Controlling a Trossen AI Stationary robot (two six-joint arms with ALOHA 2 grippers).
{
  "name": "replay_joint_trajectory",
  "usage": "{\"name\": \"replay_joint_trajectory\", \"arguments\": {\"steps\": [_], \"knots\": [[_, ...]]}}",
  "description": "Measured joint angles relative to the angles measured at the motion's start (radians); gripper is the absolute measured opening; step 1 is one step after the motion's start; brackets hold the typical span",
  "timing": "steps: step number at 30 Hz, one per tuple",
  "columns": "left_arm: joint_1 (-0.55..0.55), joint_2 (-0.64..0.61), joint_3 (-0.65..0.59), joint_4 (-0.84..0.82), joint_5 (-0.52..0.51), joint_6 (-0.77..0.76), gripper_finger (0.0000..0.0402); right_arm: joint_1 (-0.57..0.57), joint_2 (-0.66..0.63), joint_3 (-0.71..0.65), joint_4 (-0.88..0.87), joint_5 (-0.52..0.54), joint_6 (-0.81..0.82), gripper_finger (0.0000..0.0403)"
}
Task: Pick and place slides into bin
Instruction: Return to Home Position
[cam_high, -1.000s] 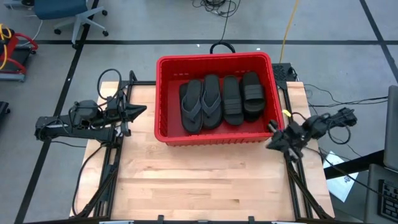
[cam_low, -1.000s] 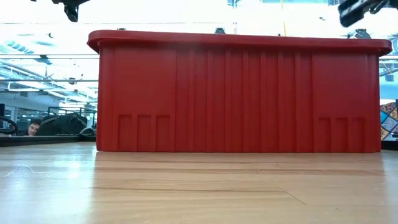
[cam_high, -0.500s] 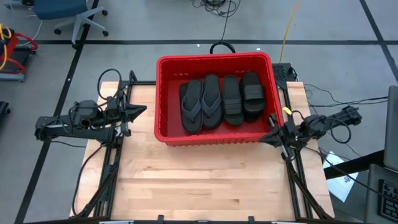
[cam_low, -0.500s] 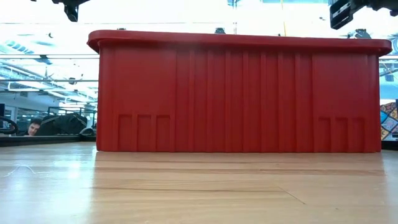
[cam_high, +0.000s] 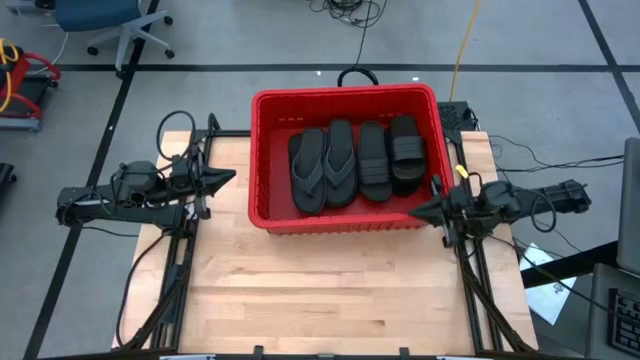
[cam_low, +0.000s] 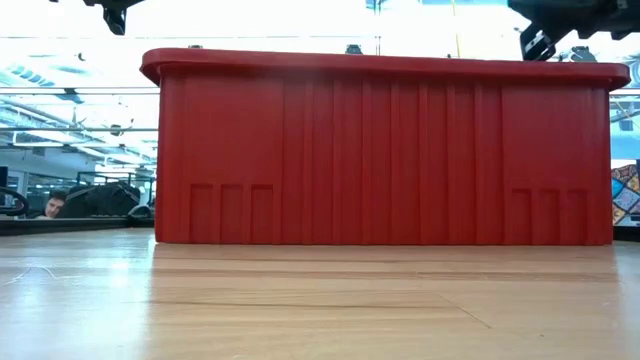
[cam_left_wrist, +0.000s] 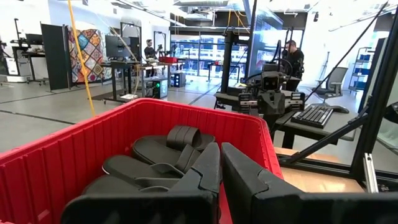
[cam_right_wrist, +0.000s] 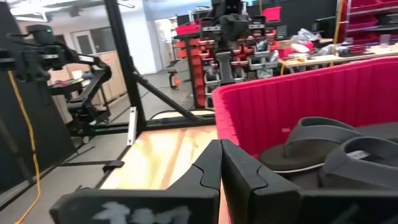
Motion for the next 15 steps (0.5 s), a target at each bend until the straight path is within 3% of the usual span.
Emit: {"name": "replay_joint_trajectory", "arguments": {"steps": [5, 15], "knots": [[0.0, 0.0, 0.0, 0.0, 0.0, 0.0, 0.0017, -0.034, 0.0, 0.0, 0.005, -0.054, 0.015, 0.0], [0.0, 0.0, 0.0, 0.0, 0.0, 0.0, 0.0017, -0.041, 0.0, -0.001, 0.013, -0.054, 0.015, 0.0]]}}
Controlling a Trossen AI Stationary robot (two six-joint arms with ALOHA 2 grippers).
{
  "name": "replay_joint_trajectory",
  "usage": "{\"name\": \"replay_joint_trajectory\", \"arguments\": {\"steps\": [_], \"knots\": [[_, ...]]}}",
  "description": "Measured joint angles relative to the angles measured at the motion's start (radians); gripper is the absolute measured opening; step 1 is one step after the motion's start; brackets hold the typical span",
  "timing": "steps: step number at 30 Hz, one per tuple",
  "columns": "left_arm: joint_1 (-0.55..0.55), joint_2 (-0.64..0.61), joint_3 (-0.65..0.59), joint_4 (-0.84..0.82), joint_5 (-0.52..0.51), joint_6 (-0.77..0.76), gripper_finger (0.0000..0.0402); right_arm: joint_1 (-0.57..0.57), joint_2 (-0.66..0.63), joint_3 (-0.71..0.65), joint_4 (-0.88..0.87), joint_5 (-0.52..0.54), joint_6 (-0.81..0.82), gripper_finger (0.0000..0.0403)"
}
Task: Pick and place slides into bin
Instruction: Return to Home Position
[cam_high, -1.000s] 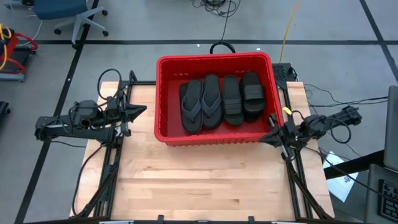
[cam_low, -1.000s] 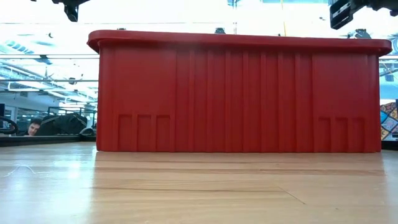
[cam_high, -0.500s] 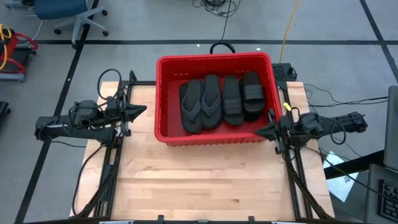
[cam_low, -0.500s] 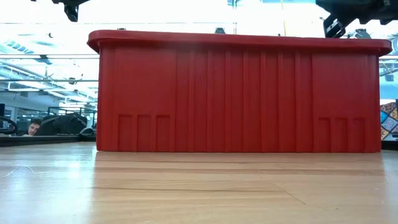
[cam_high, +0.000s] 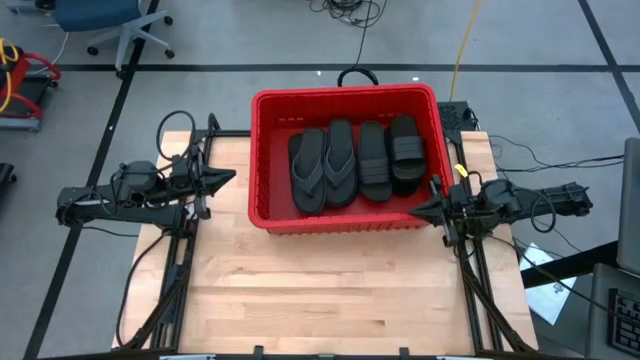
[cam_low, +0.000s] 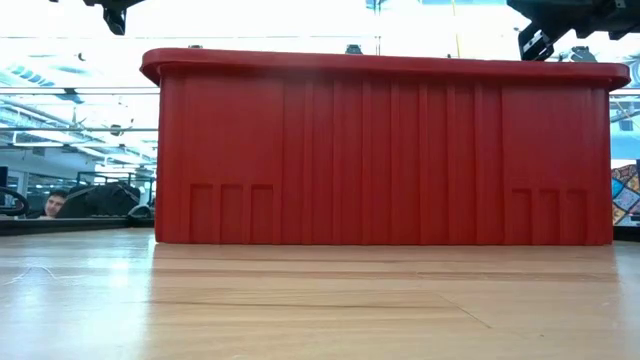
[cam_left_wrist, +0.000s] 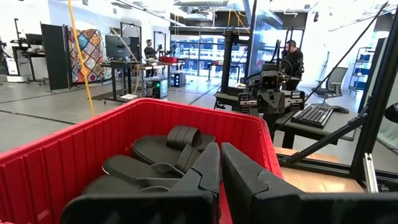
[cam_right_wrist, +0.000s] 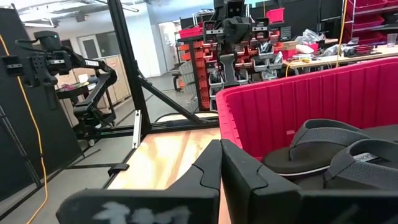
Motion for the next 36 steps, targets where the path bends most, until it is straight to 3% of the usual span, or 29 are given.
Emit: {"name": "replay_joint_trajectory", "arguments": {"steps": [18, 22, 30, 36], "knots": [[0.0, 0.0, 0.0, 0.0, 0.0, 0.0, 0.0017, 0.001, -0.003, -0.169, 0.047, -0.003, -0.003, 0.0], [0.0, 0.0, 0.0, 0.0, 0.0, 0.0, 0.0017, 0.001, -0.002, -0.243, 0.212, 0.001, -0.006, 0.0], [0.0, 0.0, 0.0, 0.0, 0.0, 0.0, 0.0017, 0.001, -0.001, -0.387, 0.746, 0.001, 0.003, 0.0], [0.0, 0.0, 0.0, 0.0, 0.0, 0.0, 0.0017, 0.0, -0.002, -0.38, 0.872, 0.003, 0.0, 0.0]]}}
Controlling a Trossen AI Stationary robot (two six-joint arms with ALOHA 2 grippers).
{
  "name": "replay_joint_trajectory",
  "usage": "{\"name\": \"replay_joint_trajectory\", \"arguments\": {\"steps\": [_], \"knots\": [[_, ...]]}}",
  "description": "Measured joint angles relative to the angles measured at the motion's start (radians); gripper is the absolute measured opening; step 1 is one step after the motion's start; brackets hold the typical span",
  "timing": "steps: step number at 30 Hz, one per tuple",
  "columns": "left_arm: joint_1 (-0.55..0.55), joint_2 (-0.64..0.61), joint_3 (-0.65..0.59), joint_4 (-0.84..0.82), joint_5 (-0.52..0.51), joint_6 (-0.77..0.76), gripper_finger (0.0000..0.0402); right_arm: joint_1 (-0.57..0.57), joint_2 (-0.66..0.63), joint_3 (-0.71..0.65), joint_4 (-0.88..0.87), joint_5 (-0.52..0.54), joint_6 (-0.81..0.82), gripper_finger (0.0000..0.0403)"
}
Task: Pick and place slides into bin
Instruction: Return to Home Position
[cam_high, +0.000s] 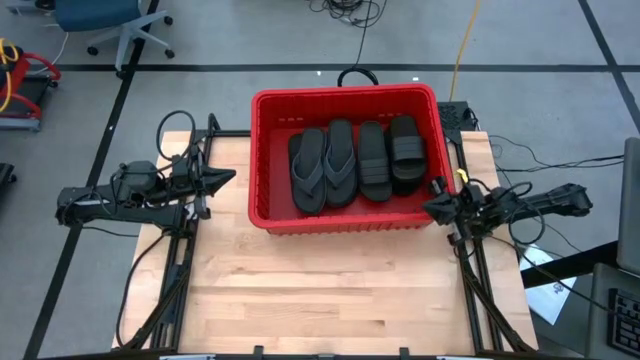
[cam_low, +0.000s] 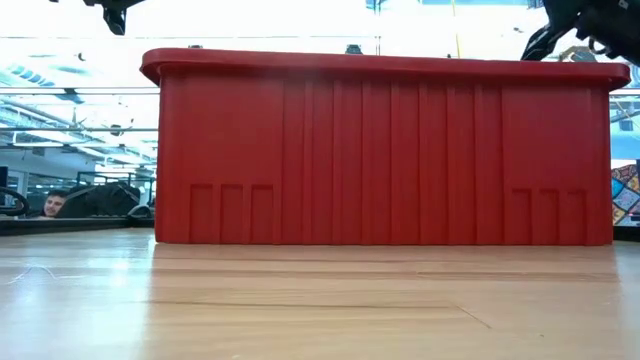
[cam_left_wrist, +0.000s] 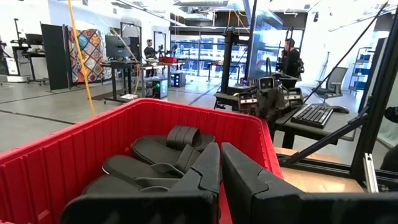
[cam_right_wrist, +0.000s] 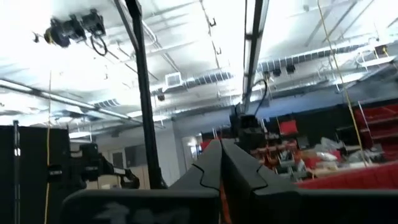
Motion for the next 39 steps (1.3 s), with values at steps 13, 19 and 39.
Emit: {"name": "replay_joint_trajectory", "arguments": {"steps": [13, 19, 39], "knots": [[0.0, 0.0, 0.0, 0.0, 0.0, 0.0, 0.0017, 0.0, 0.0, 0.0, -0.033, 0.0, -0.004, 0.0], [0.0, 0.0, 0.0, 0.0, 0.0, 0.0, 0.0017, 0.0, 0.0, -0.001, -0.03, 0.0, -0.004, 0.0], [0.0, 0.0, 0.0, 0.0, 0.0, 0.0, 0.0017, 0.0, 0.0, -0.001, -0.029, 0.0, -0.004, 0.0]]}}
